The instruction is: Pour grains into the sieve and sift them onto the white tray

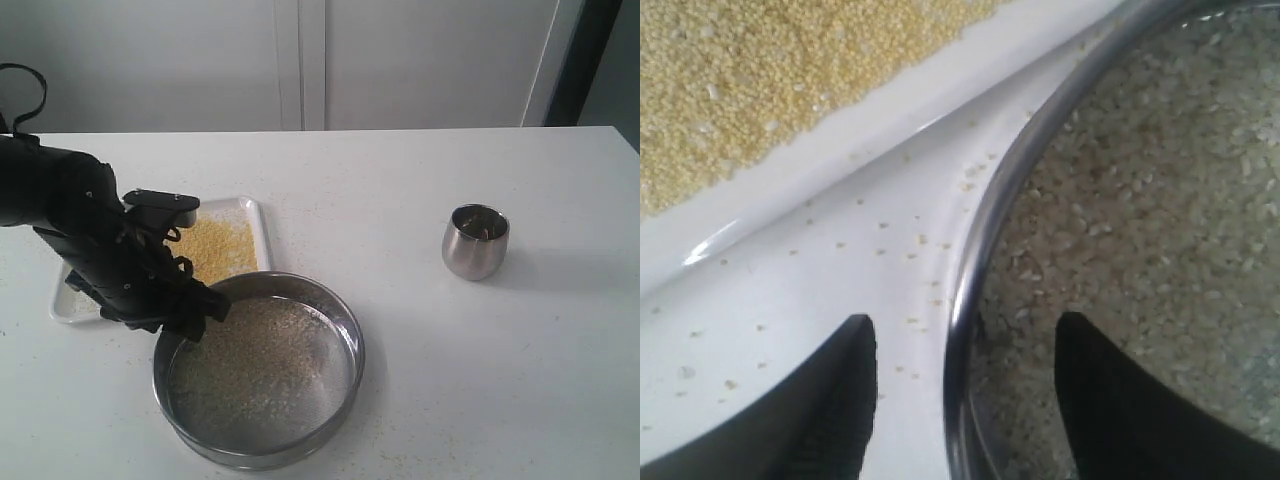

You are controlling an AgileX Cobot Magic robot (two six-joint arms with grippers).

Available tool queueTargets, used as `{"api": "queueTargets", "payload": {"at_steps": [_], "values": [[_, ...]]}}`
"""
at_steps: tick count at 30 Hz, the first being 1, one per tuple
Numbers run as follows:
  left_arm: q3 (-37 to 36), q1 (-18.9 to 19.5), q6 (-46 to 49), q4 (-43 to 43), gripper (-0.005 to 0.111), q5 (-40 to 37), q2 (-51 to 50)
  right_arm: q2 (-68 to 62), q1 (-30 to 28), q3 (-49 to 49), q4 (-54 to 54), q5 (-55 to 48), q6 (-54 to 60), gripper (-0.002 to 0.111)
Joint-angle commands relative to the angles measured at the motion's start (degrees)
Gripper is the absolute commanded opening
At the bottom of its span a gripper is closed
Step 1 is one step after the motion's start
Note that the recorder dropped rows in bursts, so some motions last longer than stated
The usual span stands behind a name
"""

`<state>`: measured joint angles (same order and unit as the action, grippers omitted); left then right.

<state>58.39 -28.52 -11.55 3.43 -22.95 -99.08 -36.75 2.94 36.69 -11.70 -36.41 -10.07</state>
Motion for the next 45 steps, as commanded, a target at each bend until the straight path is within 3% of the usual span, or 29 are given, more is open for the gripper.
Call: {"api": "queueTargets", "payload": {"at_steps": [1,8,23,30,32,34,40,45], "values": [[0.1,-0.3,-0.1,0.3,0.058,-2.1,2.5,0.1,-0.3,-0.2,0.1,0.5,-0.3,0.000],[0.2,-0.2,-0.1,-0.3,0.051,-6.1,5.2,0.1,-0.3,-0.2,0.1,0.5,-0.3,0.000],[0.3,-0.2,-0.4,-0.9,0.001,-12.1,10.9,0.1,-0.3,-0.2,0.1,0.5,-0.3,0.000],[0.4,-0.2,-1.6,-3.4,0.000,-13.4,13.2,0.1,-0.3,-0.2,0.1,0.5,-0.3,0.000],[0.4,-0.1,-5.0,-8.5,0.000,-14.7,13.8,0.1,-0.3,-0.2,0.1,0.5,-0.3,0.000],[0.4,1.4,-7.5,-10.4,0.000,-16.3,14.4,0.1,-0.3,-0.2,0.1,0.5,-0.3,0.000],[0.4,12.1,-7.9,-10.4,0.000,-20.0,16.4,0.1,-0.3,-0.2,0.1,0.5,-0.3,0.000],[0.4,18.6,-7.9,-9.5,0.000,-20.5,17.7,0.1,-0.3,-0.2,0.1,0.5,-0.3,0.000]]}}
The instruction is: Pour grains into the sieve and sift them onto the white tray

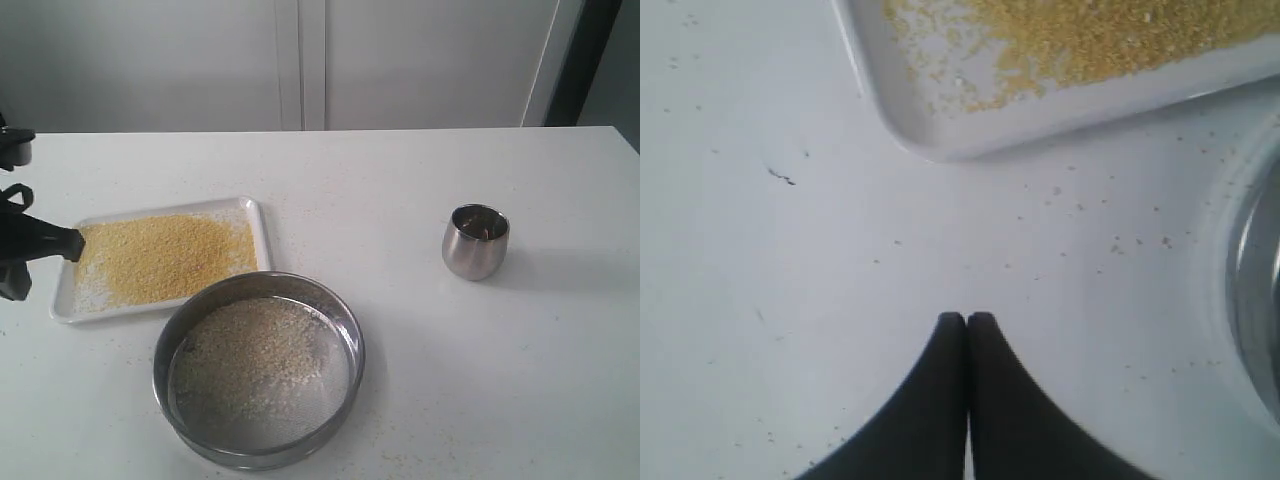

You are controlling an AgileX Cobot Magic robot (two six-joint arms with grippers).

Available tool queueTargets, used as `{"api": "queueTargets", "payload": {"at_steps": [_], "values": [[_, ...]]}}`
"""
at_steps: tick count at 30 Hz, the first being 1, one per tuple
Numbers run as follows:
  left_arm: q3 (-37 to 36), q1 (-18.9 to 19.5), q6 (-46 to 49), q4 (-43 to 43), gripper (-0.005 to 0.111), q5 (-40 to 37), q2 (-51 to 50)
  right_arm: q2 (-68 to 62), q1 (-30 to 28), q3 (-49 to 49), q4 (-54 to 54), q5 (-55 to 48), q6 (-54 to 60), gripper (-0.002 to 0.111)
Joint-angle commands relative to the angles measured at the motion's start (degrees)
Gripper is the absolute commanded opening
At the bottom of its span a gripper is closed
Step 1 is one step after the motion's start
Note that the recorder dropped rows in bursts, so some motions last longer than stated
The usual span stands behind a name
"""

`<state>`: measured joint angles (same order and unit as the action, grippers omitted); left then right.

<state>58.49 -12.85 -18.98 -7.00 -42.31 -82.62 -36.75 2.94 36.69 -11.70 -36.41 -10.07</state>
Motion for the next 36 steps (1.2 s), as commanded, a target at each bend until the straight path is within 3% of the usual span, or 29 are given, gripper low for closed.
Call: {"api": "queueTargets", "payload": {"at_steps": [1,10,18,36], "values": [[0.3,4.5,-0.5,1.5,0.000,-1.3,1.3,0.1,-0.3,-0.2,0.1,0.5,-0.3,0.000],[0.3,9.5,-0.5,5.5,0.000,-2.3,1.3,0.1,-0.3,-0.2,0.1,0.5,-0.3,0.000],[0.3,9.9,1.2,5.5,0.000,-4.7,2.6,0.1,-0.3,-0.2,0.1,0.5,-0.3,0.000],[-3.1,9.9,5.9,5.5,0.000,-4.2,21.1,0.1,-0.3,-0.2,0.1,0.5,-0.3,0.000]]}}
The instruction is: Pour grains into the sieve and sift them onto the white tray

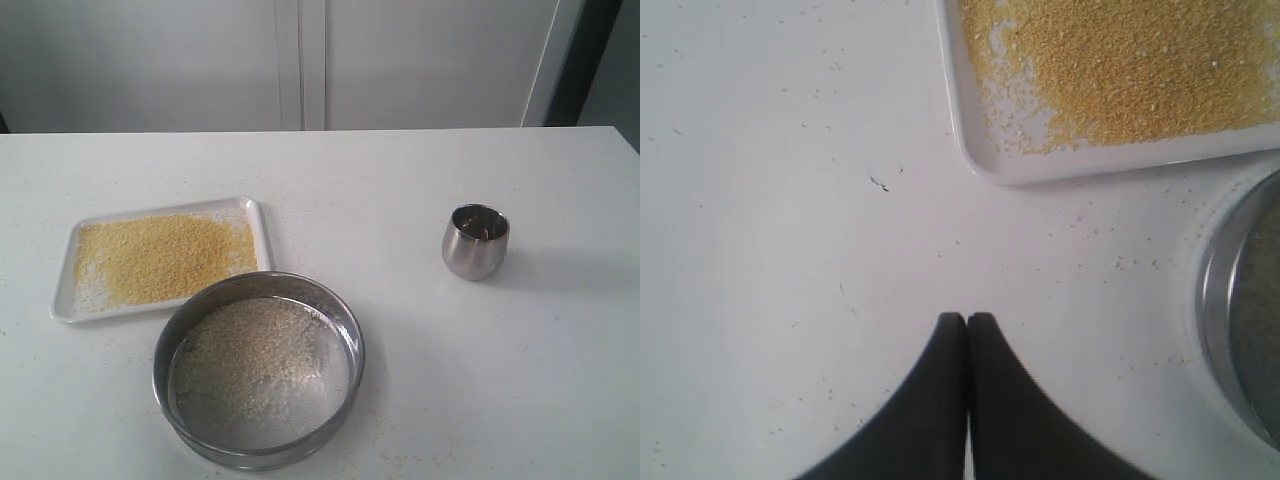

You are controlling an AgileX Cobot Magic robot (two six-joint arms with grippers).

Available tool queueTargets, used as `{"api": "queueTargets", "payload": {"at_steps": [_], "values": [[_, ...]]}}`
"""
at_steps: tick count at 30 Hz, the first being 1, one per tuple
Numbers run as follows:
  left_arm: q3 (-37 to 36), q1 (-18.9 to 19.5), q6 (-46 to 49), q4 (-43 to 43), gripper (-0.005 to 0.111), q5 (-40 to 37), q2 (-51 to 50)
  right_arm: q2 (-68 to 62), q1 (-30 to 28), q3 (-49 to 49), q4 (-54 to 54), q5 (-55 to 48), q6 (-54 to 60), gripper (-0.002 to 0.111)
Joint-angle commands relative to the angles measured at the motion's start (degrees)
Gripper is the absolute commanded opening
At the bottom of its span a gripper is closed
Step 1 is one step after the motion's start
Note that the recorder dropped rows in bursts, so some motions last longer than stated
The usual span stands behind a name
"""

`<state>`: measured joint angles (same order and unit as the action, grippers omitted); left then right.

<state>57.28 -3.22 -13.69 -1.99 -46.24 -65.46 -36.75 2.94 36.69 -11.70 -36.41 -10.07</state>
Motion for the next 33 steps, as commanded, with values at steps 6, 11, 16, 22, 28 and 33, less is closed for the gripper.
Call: {"api": "queueTargets", "payload": {"at_steps": [6,11,16,22,28,33], "values": [[-5.6,0.2,0.6,0.5,0.000,2.1,10.4,0.1,-0.3,-0.2,0.1,0.5,-0.3,0.000],[-8.6,0.2,0.6,0.5,0.000,2.7,15.0,0.1,-0.3,-0.2,0.1,0.5,-0.3,0.000],[-11.6,0.2,0.6,0.5,0.000,2.7,20.5,0.1,-0.3,-0.2,0.1,0.5,-0.3,0.000],[-13.4,0.2,0.6,0.2,0.000,3.1,25.6,0.1,-0.3,-0.2,0.1,0.5,-0.3,0.000],[-13.4,0.2,0.6,0.0,0.000,3.2,26.1,0.1,-0.3,-0.2,0.1,0.5,-0.3,0.000],[-13.4,0.2,0.6,0.0,0.000,3.2,26.1,0.1,-0.3,-0.2,0.1,0.5,-0.3,0.000]]}}
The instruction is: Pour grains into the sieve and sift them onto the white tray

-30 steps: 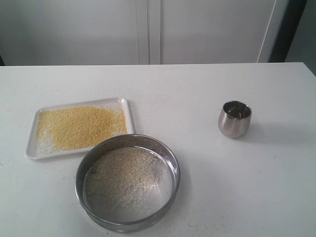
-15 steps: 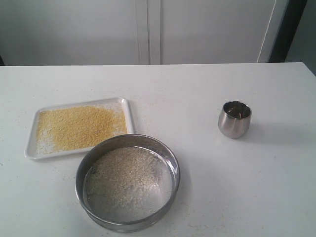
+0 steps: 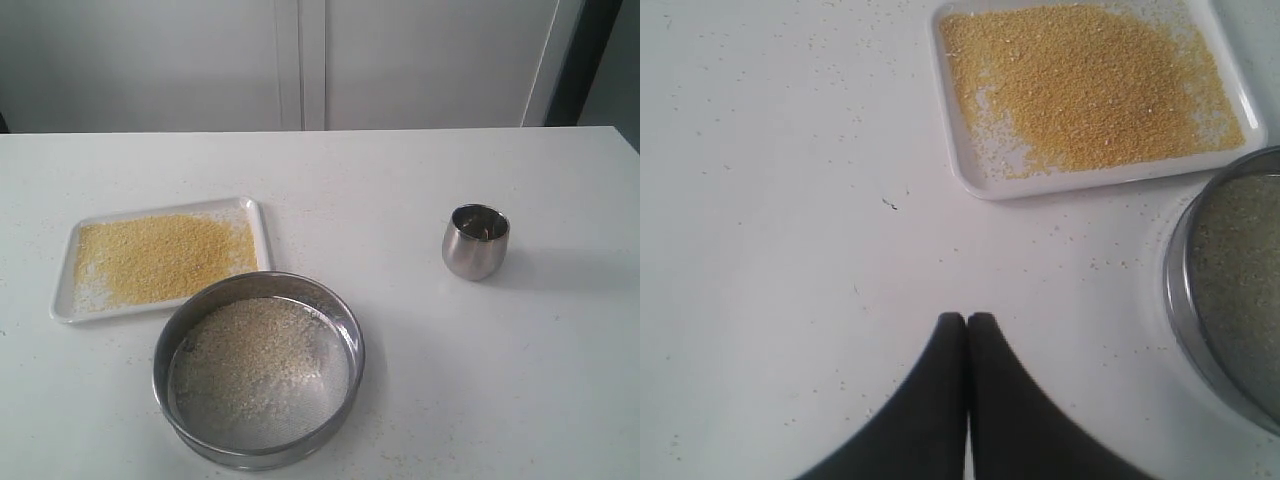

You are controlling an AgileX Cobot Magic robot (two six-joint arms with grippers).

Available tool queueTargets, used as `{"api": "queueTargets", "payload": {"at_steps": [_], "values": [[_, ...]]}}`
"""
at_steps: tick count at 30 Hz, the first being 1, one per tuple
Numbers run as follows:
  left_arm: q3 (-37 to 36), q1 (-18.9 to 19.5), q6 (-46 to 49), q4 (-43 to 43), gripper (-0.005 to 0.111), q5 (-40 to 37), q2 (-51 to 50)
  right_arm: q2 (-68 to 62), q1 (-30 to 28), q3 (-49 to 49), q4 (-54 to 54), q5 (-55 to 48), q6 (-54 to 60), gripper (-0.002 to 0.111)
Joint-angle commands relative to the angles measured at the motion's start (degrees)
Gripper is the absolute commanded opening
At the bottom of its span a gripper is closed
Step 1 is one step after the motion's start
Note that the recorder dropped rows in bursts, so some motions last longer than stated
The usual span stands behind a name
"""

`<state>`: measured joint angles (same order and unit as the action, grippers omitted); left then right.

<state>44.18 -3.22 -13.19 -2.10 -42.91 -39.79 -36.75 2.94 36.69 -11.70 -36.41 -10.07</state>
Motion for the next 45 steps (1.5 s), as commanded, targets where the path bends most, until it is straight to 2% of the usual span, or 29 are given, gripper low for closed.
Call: {"api": "queueTargets", "payload": {"at_steps": [1,12,22,31,45], "values": [[-0.3,0.2,0.1,0.1,0.000,-0.2,0.4,0.1,-0.3,-0.2,0.1,0.5,-0.3,0.000],[-0.3,0.2,0.5,-0.3,0.000,0.0,0.4,0.1,-0.3,-0.2,0.1,0.5,-0.3,0.000],[-2.5,3.3,0.5,-1.0,0.000,0.0,4.4,0.1,-0.3,-0.2,0.1,0.5,-0.3,0.000],[-9.7,4.1,0.5,-2.7,0.000,4.5,11.9,0.1,-0.3,-0.2,0.1,0.5,-0.3,0.000],[-27.0,4.1,0.5,-5.5,0.000,15.1,28.7,0.1,-0.3,-0.2,0.1,0.5,-0.3,0.000]]}}
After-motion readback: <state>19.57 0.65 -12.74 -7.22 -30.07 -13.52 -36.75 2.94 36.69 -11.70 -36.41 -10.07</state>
